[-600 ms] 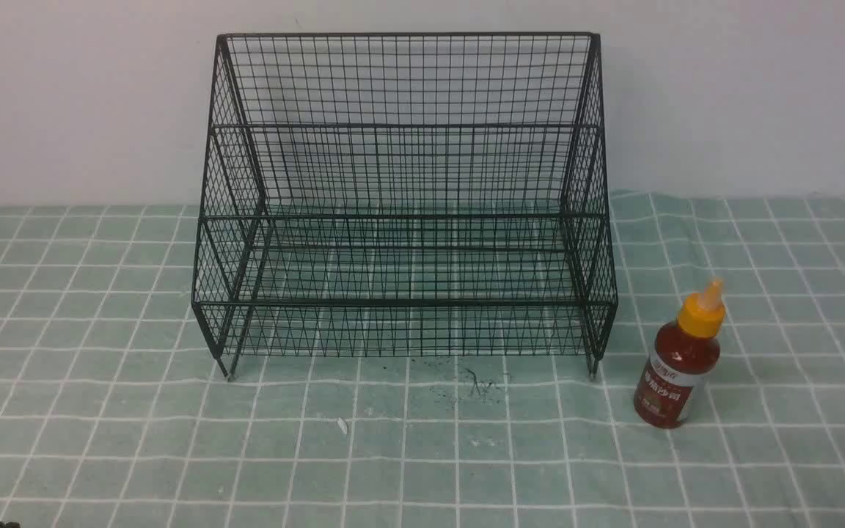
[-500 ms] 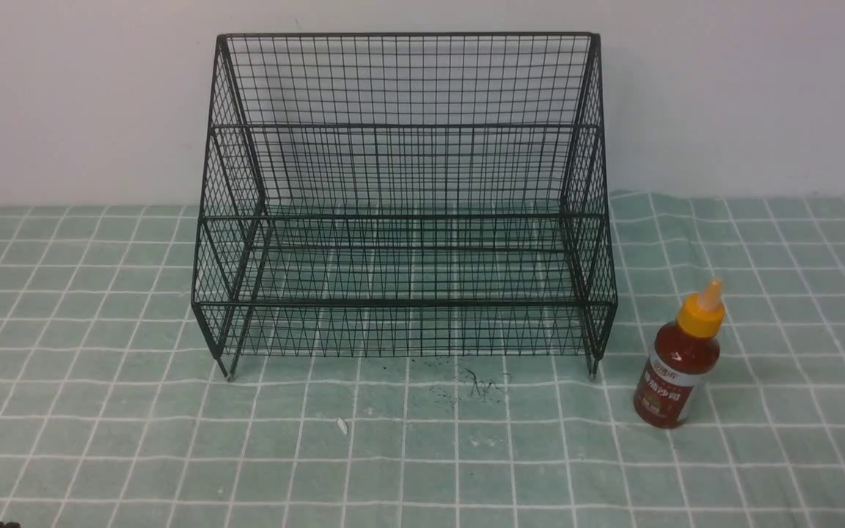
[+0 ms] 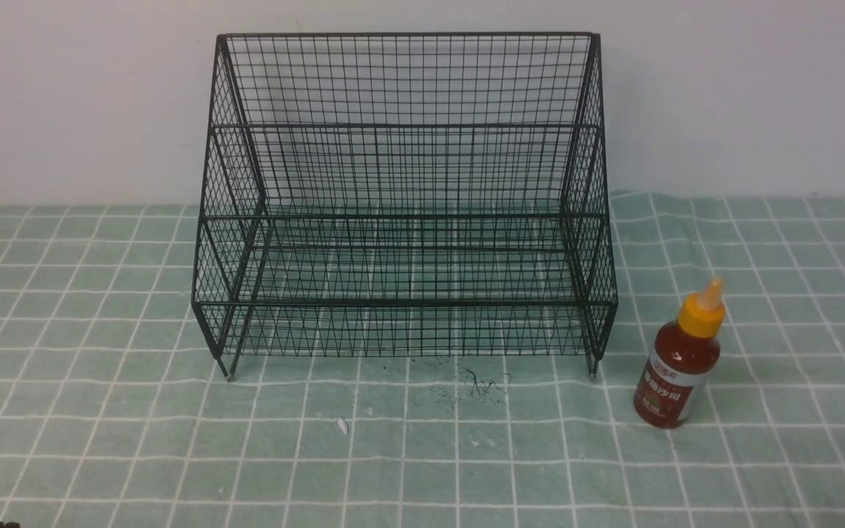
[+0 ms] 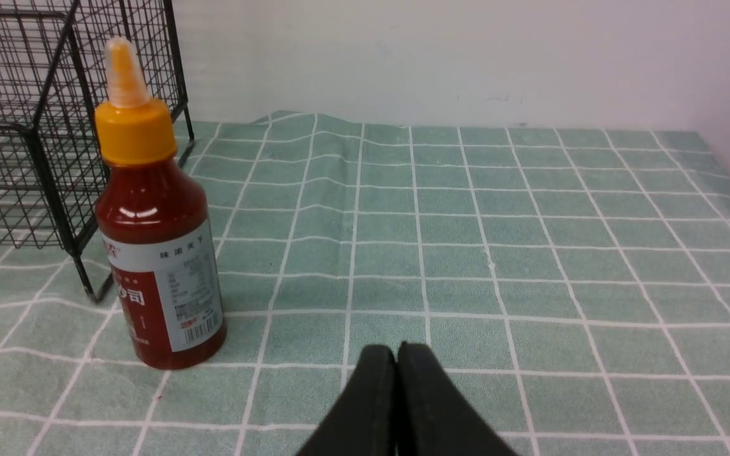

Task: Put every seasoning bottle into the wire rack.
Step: Use the right arm to grab the condiment bottle closest to it

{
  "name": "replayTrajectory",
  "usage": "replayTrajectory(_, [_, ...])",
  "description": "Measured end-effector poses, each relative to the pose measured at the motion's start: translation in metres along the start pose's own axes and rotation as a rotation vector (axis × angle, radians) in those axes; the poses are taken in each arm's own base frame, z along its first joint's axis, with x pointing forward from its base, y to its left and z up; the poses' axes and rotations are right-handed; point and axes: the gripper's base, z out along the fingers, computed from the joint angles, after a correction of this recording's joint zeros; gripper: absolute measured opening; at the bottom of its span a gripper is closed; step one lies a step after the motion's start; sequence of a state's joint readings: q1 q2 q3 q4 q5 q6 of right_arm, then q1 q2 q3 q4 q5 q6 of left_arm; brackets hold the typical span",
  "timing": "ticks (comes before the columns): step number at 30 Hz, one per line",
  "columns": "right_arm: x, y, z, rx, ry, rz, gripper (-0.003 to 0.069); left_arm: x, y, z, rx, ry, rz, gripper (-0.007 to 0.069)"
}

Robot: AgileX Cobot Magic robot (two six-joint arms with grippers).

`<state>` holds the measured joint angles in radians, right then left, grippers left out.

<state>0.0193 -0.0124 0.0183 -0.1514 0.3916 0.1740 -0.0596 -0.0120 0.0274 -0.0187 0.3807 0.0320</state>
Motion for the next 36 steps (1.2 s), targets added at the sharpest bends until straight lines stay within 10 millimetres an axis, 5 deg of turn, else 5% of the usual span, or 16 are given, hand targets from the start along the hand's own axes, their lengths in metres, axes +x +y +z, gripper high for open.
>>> replayTrajectory(9, [-0.001, 0.001, 0.000, -0.007, -0.010, 0.018, -0.0016, 0.000, 0.000, 0.000, 0.000, 0.000, 0.000, -0.0006])
replayTrajectory(17, [-0.028, 0.004, -0.004, -0.125, -0.322, 0.497, -0.0016, 0.000, 0.000, 0.000, 0.000, 0.000, 0.000, -0.0006])
replayTrajectory(27, [-0.045, -0.002, -0.012, -0.139, -0.516, 0.596, -0.0016, 0.000, 0.000, 0.000, 0.000, 0.000, 0.000, -0.0006])
replayTrajectory(30, [-0.069, 0.001, -0.019, -0.177, -0.471, 0.649, -0.0016, 0.000, 0.000, 0.000, 0.000, 0.000, 0.000, -0.0006])
replayTrajectory(36, [-0.158, 0.013, -0.020, -0.196, -0.173, 0.414, -0.0016, 0.000, 0.000, 0.000, 0.000, 0.000, 0.000, -0.0006])
